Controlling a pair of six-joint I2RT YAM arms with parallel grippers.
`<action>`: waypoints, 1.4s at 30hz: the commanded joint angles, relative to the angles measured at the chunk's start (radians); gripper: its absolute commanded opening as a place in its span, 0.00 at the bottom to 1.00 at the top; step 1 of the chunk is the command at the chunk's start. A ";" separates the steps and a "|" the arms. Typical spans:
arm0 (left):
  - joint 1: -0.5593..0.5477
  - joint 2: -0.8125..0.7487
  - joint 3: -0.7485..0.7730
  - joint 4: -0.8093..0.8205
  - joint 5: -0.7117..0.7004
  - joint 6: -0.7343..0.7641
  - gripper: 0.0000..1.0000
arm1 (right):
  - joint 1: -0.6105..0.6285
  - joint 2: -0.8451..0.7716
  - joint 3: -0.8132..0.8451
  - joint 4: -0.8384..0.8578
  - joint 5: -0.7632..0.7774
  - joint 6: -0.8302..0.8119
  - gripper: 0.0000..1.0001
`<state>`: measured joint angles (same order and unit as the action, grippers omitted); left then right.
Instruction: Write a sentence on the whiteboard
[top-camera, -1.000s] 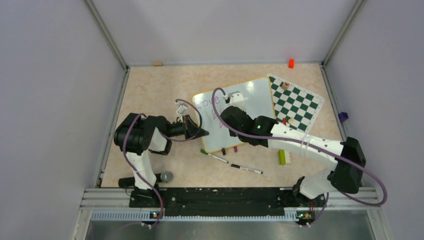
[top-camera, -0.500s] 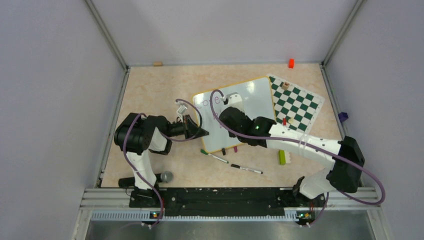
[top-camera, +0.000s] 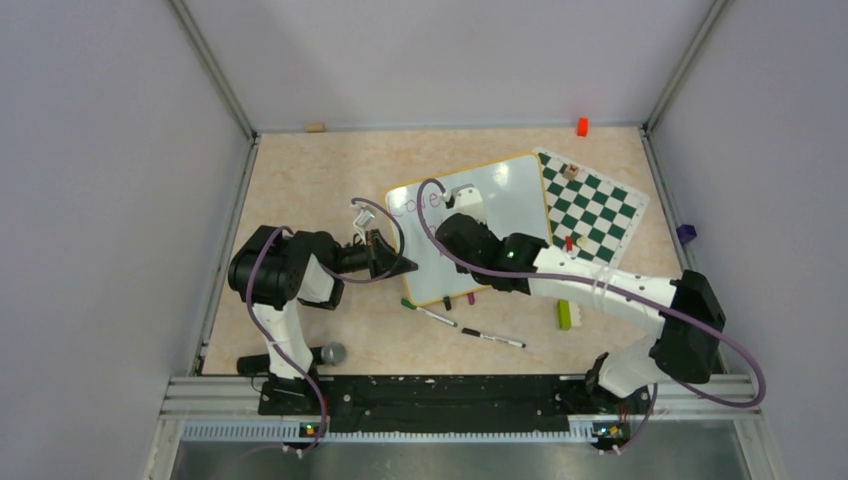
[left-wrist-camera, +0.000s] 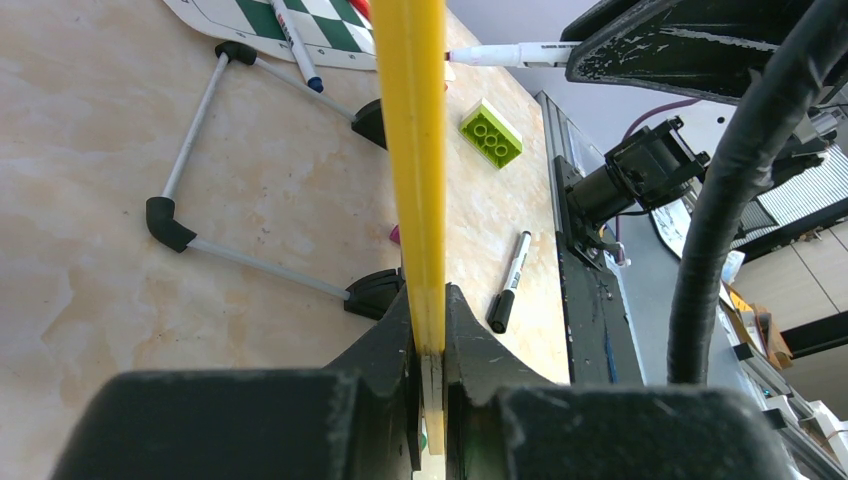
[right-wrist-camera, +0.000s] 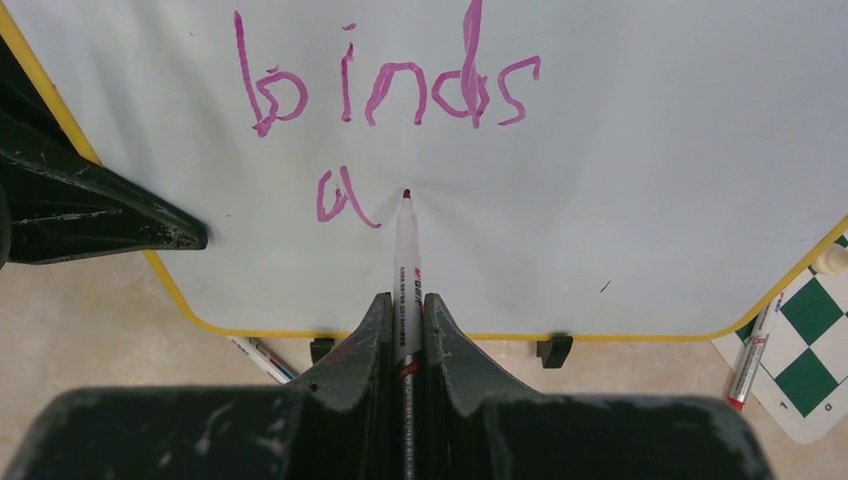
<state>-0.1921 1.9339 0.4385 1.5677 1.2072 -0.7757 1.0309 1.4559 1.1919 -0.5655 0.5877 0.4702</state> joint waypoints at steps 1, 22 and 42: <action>-0.032 0.028 -0.009 0.052 0.105 0.071 0.00 | -0.007 0.018 0.048 0.029 0.056 -0.012 0.00; -0.032 0.028 -0.009 0.052 0.106 0.072 0.00 | -0.007 0.088 0.075 0.037 0.035 -0.032 0.00; -0.032 0.026 -0.011 0.052 0.107 0.072 0.00 | -0.007 0.062 0.036 -0.007 0.006 -0.038 0.00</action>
<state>-0.1921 1.9362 0.4385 1.5658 1.2007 -0.7830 1.0317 1.5196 1.2324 -0.5846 0.5819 0.4271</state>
